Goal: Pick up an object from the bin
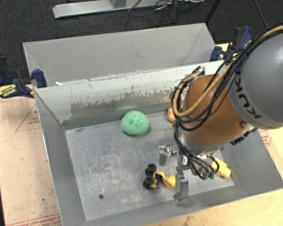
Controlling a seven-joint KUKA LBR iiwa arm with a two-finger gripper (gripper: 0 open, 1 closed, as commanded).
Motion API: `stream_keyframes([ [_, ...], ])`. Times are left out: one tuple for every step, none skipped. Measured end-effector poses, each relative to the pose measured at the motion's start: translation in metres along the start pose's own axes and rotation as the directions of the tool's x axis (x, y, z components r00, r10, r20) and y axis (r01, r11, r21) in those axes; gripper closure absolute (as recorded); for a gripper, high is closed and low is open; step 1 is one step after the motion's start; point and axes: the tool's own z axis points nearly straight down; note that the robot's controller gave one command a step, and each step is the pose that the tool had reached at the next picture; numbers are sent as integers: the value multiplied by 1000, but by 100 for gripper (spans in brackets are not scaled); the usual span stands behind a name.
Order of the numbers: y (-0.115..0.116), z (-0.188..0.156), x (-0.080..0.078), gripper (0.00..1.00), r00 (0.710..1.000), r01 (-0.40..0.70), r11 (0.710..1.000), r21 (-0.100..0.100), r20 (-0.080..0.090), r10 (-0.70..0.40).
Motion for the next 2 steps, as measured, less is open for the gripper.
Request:
stream_keyframes([
  [0, -4, -1, 0, 1000, -1, 1000, 0, 6, 1],
  [12, 33, -29, 0, 999, -41, 999, -1, 17, 41],
])
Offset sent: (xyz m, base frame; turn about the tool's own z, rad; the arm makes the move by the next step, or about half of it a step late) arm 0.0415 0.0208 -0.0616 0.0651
